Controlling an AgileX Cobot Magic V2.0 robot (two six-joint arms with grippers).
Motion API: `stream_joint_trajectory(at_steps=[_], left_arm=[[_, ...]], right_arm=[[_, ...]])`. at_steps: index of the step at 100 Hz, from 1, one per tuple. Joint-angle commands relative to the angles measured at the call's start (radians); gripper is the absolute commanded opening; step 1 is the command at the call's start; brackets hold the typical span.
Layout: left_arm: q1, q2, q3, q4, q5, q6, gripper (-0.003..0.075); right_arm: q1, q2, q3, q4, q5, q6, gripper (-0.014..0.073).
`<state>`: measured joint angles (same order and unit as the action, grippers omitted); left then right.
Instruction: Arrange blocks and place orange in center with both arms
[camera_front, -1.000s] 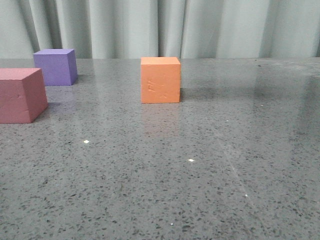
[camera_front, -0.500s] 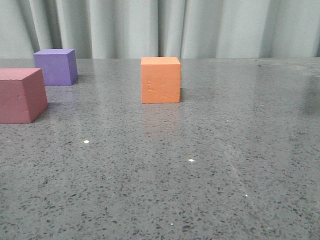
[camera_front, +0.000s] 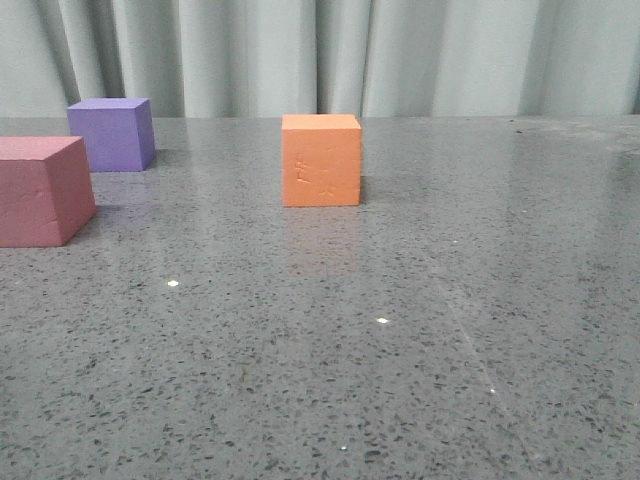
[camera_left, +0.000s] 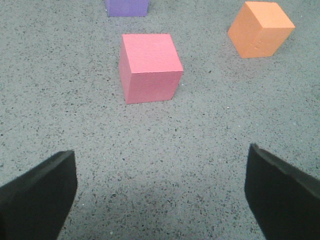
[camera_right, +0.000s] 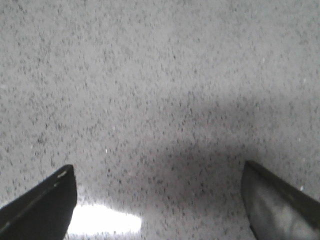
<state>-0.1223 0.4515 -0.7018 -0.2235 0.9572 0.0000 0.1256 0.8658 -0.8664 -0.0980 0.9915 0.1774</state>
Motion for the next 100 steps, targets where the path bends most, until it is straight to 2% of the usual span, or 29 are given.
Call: stream_joint_trajectory(at_steps=[1,30,46,59,72,87,100], left_arm=[[-0.006,0.015,-0.036,-0.023,-0.054,-0.008,0.0639],[-0.006,0.015,-0.036,-0.021,-0.063,-0.008,0.0639],[-0.006,0.02,-0.051,-0.099,-0.063,0.012,0.0638],[-0.006,0.057,-0.126,-0.166,-0.061,0.055,0.0636],[-0.006,0.145,-0.235,-0.213,-0.061,0.059,0.0592],[-0.006,0.275,-0.354,-0.38,-0.059,0.193,0.0536],[-0.006,0.392,-0.434,-0.43,-0.054,0.213,0.0536]], right_arm=[[-0.005,-0.06,0.013,-0.002,-0.035,-0.012,0.0654],[-0.005,-0.171,0.037,-0.003,-0.021,-0.012,0.0654],[-0.005,-0.171,0.037,-0.002,-0.008,-0.012,0.0654],[-0.005,-0.171,0.037,0.0,-0.008,-0.012,0.0654],[-0.005,-0.171,0.037,0.003,-0.008,-0.012,0.0654],[-0.005,-0.171,0.037,0.017,-0.008,-0.012,0.0654],[-0.005,-0.171,0.037,0.017,-0.008,-0.012,0.0654]])
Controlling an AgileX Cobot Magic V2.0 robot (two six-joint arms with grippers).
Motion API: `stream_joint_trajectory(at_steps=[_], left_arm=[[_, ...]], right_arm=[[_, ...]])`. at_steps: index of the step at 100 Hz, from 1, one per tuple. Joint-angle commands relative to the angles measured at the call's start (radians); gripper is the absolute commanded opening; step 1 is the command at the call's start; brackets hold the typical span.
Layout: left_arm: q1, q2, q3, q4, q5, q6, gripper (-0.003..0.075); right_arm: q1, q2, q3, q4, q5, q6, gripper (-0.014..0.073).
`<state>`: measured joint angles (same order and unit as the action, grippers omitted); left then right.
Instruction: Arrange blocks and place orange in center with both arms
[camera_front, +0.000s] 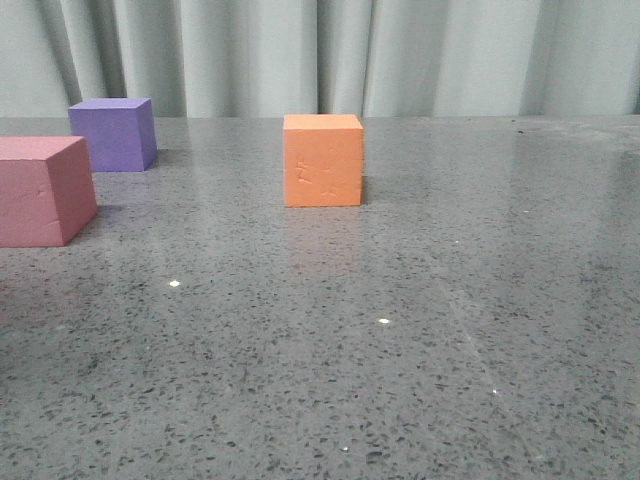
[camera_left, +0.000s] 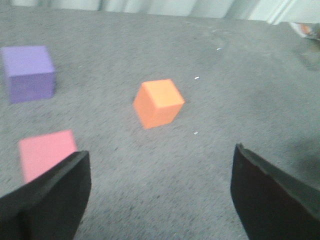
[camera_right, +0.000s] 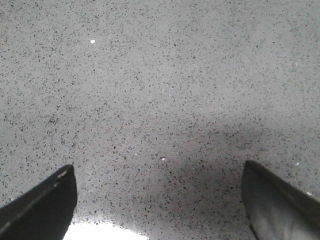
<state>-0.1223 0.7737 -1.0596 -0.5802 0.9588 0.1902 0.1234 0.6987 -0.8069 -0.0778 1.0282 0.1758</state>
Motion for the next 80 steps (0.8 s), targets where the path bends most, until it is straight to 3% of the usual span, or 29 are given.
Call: stream_joint_trajectory(at_steps=[1,15,29,41,60,69,80], left_arm=[[-0.006,0.076,-0.08,-0.074,-0.055,0.023,0.0536],[-0.049,0.191,-0.145,-0.067,-0.07,0.023,0.0537],[-0.2,0.288,-0.198,-0.001,-0.145,-0.018,0.0537],[-0.37,0.377,-0.252,0.261,-0.216,-0.208,0.0537],[-0.63,0.553,-0.386,0.75,-0.188,-0.614,0.0537],[-0.71,0.644,-0.466,0.961,-0.142,-0.791,0.0537],[-0.76,0.742,-0.567,1.093,-0.105,-0.913,0.0537]], right_arm=[[-0.003,-0.004,-0.023,-0.004,-0.045,-0.011,0.0654],[-0.003,-0.004,-0.023,-0.004,-0.045,-0.011,0.0654],[-0.003,-0.004,-0.023,-0.004,-0.045,-0.011,0.0654],[-0.003,-0.004,-0.023,-0.004,-0.044,-0.011,0.0654],[-0.003,-0.004,-0.023,-0.004,-0.037,-0.011,0.0654],[-0.003,-0.004,-0.023,-0.004,-0.033,-0.011,0.0654],[-0.003,-0.004,-0.023,-0.004,-0.031,-0.011,0.0654]])
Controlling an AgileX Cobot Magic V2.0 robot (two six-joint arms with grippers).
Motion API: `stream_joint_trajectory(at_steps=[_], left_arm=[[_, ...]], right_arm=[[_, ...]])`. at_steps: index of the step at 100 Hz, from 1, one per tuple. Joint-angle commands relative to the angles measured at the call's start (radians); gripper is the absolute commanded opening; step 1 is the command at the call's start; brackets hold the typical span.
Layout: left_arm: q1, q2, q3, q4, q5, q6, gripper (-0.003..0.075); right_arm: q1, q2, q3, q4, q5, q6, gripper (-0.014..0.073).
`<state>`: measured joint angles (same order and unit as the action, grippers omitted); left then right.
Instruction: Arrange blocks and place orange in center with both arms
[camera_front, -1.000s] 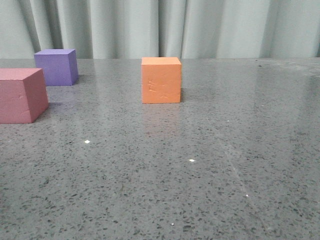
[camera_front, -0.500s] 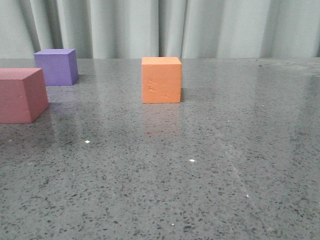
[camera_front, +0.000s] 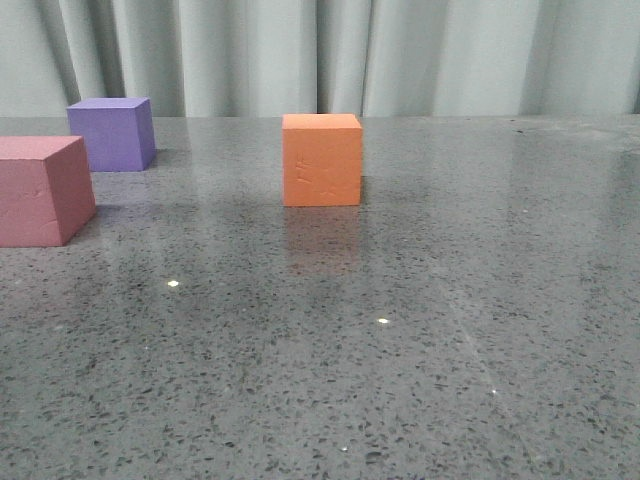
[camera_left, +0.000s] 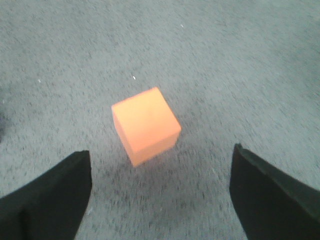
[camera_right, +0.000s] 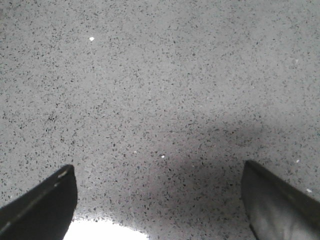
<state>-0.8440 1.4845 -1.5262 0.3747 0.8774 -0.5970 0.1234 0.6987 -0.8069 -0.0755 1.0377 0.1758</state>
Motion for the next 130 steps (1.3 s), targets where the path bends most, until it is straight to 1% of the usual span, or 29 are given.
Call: stream_joint_trajectory(at_steps=[1,18,31,37,47,53,63,75,98,130], left_arm=[[-0.041,0.043,-0.106,0.144,-0.023,-0.129,0.0537],[-0.044,0.163,-0.241,0.149,-0.021,-0.173,0.0537],[-0.044,0.23,-0.301,0.168,-0.01,-0.199,0.0537],[-0.044,0.254,-0.314,0.185,0.007,-0.231,0.0538],[-0.04,0.284,-0.319,0.223,0.044,-0.276,0.054],[-0.038,0.301,-0.319,0.237,0.05,-0.278,0.0541],[-0.025,0.322,-0.319,0.237,0.048,-0.324,0.0555],[-0.008,0.342,-0.319,0.237,0.05,-0.326,0.058],[0.026,0.365,-0.319,0.212,0.052,-0.328,0.058],[0.028,0.415,-0.319,0.189,0.052,-0.328,0.058]], right_arm=[[-0.003,-0.004,-0.023,-0.006,-0.041,-0.011,0.0654],[-0.003,-0.004,-0.023,-0.006,-0.037,-0.011,0.0654],[-0.003,-0.004,-0.023,-0.006,-0.035,-0.011,0.0654],[-0.003,-0.004,-0.023,-0.006,-0.035,-0.011,0.0654],[0.004,-0.004,-0.023,-0.006,-0.035,-0.011,0.0654],[0.005,-0.004,-0.023,-0.004,-0.035,-0.011,0.0654],[0.005,-0.004,-0.023,-0.002,-0.035,-0.011,0.0654],[0.005,-0.004,-0.023,-0.001,-0.035,-0.011,0.0654],[0.005,-0.004,-0.023,0.002,-0.035,-0.011,0.0654],[0.005,-0.004,-0.023,0.003,-0.035,-0.011,0.0654]])
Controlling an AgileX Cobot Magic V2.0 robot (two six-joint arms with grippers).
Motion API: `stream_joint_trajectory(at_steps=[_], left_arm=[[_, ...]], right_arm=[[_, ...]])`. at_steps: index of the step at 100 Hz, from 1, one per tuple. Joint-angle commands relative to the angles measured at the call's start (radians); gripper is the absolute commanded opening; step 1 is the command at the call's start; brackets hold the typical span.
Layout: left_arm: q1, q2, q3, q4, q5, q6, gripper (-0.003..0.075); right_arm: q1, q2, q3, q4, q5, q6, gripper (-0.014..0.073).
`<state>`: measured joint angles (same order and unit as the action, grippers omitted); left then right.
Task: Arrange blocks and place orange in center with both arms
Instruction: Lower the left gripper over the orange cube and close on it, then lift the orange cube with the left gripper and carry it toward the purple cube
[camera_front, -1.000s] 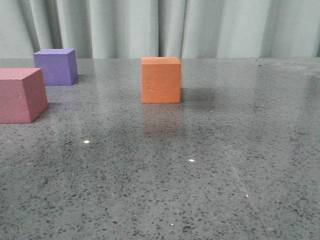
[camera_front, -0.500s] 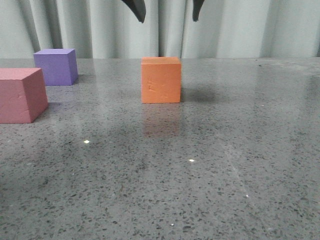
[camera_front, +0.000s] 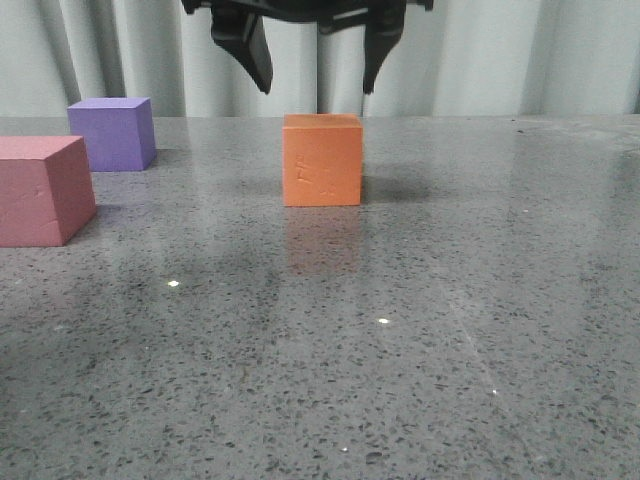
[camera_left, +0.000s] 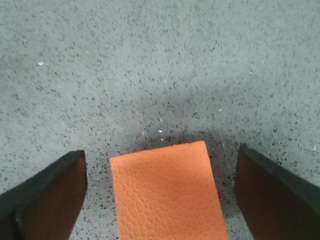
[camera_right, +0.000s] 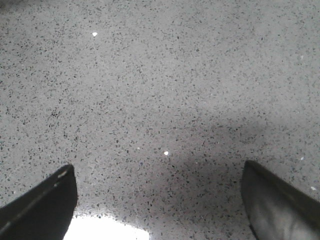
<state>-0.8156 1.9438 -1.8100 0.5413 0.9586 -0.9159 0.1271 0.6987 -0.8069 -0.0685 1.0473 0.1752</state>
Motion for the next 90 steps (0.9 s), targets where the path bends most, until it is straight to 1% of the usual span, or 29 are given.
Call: stream_joint_trajectory(at_steps=[1,17,29,44,74,81,90], left_arm=[[0.0,-0.041,-0.036,0.022,-0.029,-0.009,0.058],[0.001,-0.027,-0.036,0.02,-0.027,-0.009,0.058],[0.011,-0.01,-0.036,0.014,-0.024,-0.054,0.058],[0.022,0.016,-0.036,-0.021,-0.018,-0.054,0.0579],[0.022,0.029,-0.036,-0.024,-0.011,-0.054,0.0577],[0.022,0.029,-0.036,-0.024,-0.011,-0.054,0.0561],[0.02,0.029,-0.036,-0.026,-0.011,-0.054,0.0504]], right_arm=[[0.001,-0.004,-0.023,-0.004,-0.045,-0.01,0.0654],[0.001,-0.004,-0.023,-0.004,-0.045,-0.01,0.0654],[0.001,-0.004,-0.023,-0.004,-0.045,-0.01,0.0654],[0.001,-0.004,-0.023,-0.004,-0.045,-0.01,0.0654],[0.001,-0.004,-0.023,-0.004,-0.045,-0.01,0.0654],[0.001,-0.004,-0.023,-0.004,-0.046,-0.01,0.0654],[0.001,-0.004,-0.023,-0.004,-0.046,-0.01,0.0654]])
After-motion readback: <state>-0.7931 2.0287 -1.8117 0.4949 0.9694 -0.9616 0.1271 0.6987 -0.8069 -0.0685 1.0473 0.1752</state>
